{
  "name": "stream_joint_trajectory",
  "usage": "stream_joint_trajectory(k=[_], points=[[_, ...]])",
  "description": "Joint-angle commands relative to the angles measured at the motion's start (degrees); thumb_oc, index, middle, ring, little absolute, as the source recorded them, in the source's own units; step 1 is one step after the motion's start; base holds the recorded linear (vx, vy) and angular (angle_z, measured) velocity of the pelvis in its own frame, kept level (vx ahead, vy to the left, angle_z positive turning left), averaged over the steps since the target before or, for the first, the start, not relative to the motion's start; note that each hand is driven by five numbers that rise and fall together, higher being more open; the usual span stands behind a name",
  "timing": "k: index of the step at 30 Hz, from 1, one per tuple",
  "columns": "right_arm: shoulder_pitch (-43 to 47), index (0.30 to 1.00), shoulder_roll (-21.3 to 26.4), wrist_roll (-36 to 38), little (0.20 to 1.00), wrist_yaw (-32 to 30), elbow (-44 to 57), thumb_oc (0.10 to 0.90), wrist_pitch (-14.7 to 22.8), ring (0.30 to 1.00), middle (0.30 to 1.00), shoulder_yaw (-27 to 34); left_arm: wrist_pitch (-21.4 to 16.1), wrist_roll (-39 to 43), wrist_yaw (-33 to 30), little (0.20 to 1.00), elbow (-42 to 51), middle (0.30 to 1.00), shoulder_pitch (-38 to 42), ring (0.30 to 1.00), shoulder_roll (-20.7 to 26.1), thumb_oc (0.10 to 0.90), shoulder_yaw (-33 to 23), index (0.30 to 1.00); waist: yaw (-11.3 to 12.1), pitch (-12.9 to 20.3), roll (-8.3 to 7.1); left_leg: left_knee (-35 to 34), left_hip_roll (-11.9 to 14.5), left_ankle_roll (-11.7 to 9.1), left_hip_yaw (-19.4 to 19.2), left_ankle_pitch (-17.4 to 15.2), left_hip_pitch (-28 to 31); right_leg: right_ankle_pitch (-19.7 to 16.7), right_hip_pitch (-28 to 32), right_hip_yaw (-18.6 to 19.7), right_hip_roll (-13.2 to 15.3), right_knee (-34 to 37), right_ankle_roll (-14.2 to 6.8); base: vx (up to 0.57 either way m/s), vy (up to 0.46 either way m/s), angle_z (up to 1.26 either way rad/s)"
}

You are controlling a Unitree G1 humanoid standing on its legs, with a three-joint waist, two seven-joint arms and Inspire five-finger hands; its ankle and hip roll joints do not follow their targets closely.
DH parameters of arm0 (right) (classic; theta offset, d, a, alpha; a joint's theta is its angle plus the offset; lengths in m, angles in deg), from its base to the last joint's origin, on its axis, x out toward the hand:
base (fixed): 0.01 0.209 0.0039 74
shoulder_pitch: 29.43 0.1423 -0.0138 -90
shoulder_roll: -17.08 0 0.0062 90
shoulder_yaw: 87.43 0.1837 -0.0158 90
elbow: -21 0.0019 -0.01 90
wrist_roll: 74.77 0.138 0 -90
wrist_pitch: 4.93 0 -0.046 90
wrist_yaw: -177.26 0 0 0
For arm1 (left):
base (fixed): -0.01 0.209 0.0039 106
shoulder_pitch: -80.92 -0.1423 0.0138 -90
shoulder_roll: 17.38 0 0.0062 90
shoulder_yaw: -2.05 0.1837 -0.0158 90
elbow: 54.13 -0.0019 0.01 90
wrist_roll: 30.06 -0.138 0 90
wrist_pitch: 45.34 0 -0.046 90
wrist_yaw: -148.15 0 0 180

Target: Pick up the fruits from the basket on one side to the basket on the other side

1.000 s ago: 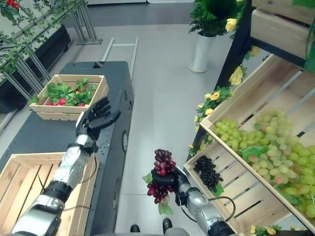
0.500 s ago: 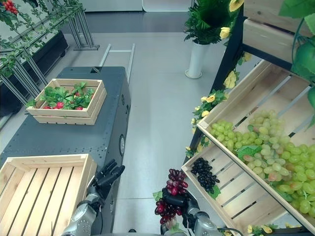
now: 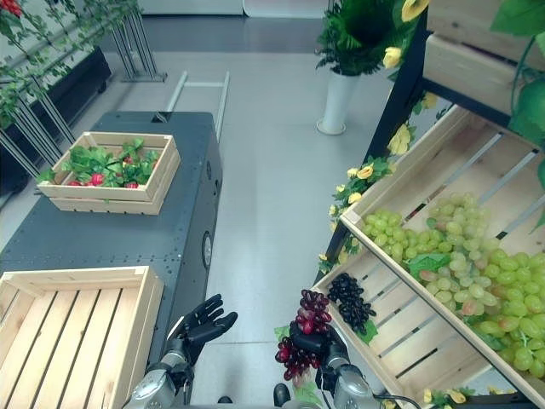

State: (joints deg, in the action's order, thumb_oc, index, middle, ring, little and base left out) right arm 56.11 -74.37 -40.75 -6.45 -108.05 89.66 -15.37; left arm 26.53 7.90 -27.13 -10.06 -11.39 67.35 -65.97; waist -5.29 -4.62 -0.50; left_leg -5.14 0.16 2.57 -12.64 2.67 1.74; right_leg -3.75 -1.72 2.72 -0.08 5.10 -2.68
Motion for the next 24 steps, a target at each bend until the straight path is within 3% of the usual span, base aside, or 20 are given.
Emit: stream_joint_trajectory(k=[1, 8, 9, 14, 19, 24], points=[[6.94, 0.3, -0.35, 0.72, 0.3, -1.76, 2.26, 0.4, 8.48, 0.3, 0.3, 2.23, -6.16, -0.78, 0.32, 0.9, 0.98, 0.9, 7.15, 0.9, -1.31, 0.8, -0.12, 0.9, -0.41, -4.32, 0.77, 0.14, -1.68, 0.98, 2.38, -3.17, -0.13, -1.81, -0.97, -1.86, -0.65, -1.19, 1.0, 0.0, 0.0, 0.0], [11.47, 0.3, 2.75, -0.83, 0.3, -5.9, 2.3, 0.4, 11.42, 0.3, 0.3, 2.09, -6.95, 0.98, -1.11, 0.9, 1.98, 0.9, 10.39, 0.9, -1.79, 0.8, 2.92, 0.9, -0.77, -11.34, 1.47, 7.16, -2.53, 0.99, 2.53, -4.27, -6.39, 1.26, -6.94, -3.85, -0.29, -9.8, 2.03, -0.11, 0.034, -0.01], [12.81, 0.3, 3.88, -0.67, 0.3, -7.0, 3.14, 0.4, 12.52, 0.3, 0.3, 2.06, -7.04, 1.21, -1.74, 0.9, 2.71, 0.9, 11.69, 0.9, -1.36, 0.8, 3.85, 0.9, -0.96, -13.94, 1.11, 12.05, -2.59, 1.15, 2.16, -5.4, -9.76, 3.0, -10.43, -4.89, -0.17, -15.01, 2.38, -0.24, 0.025, -0.06], [17.24, 0.3, 6.23, -0.83, 0.3, -10.77, 4.23, 0.4, 14.28, 0.3, 0.3, 2.97, -5.73, 2.2, -2.41, 0.9, 3.36, 0.9, 15.22, 0.9, -0.65, 0.8, 6.23, 0.9, -0.45, -19.59, -0.53, 25.19, -2.38, 1.19, 2.01, -9.06, -20.05, 6.25, -18.91, -7.73, 0.8, -25.51, 3.62, -0.16, -0.012, 0.03], [20.47, 0.3, 9.94, -1.84, 0.3, -13.51, 6.54, 0.4, 13.63, 0.3, 0.3, 5.93, -4.39, 2.1, -3.06, 0.9, 4.86, 0.9, 17.22, 0.9, 0.44, 0.8, 8.28, 0.9, -0.37, -23.0, -1.74, 33.88, -1.96, 0.97, 2.04, -12.67, -26.34, 8.19, -24.16, -8.32, 0.52, -31.4, 4.12, -0.04, -0.002, 0.1], [24.6, 0.3, 14.08, -2.26, 0.3, -16.92, 6.05, 0.4, 14.1, 0.3, 0.3, 8.83, -3.86, 2.3, -4.0, 0.9, 8.97, 0.9, 19.17, 0.9, 2.02, 0.8, 9.81, 0.9, -0.32, -25.13, -2.05, 39.59, -1.75, 1.44, 2.31, -14.3, -32.19, 8.51, -29.06, -8.3, -0.21, -35.38, 4.64, -0.06, 0.004, 0.02]])
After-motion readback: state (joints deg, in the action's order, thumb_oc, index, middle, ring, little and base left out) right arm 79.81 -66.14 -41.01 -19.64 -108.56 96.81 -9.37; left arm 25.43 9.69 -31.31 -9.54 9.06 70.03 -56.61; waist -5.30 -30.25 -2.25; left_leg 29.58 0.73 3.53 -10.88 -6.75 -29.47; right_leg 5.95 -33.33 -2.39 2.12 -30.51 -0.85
